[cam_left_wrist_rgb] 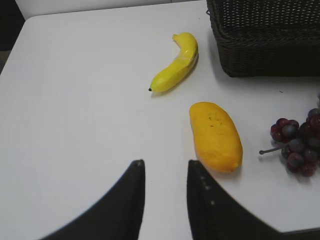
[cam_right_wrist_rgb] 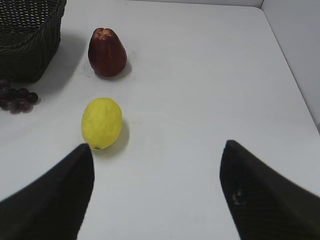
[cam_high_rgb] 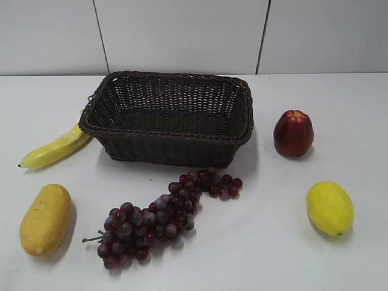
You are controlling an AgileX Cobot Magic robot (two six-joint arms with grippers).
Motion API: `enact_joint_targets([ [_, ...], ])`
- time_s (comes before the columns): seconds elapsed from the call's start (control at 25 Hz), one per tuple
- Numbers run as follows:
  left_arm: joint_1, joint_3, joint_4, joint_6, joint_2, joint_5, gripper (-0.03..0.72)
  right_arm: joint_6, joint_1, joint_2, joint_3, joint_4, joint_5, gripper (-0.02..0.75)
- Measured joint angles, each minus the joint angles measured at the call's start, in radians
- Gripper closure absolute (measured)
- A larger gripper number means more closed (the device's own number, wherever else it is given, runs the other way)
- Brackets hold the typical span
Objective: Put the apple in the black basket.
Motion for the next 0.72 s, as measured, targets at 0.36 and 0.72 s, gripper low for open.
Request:
enact_joint_targets([
  [0.36, 0.000, 0.000, 0.000, 0.000, 0.000, 0.000, 0.466, 0.000, 0.000, 0.000, 0.000, 0.000, 0.000, 0.147],
  [0.72, 0.000, 0.000, 0.000, 0.000, 0.000, 0.000, 0.466, 0.000, 0.000, 0.000, 0.000, 0.020, 0.000, 0.148],
])
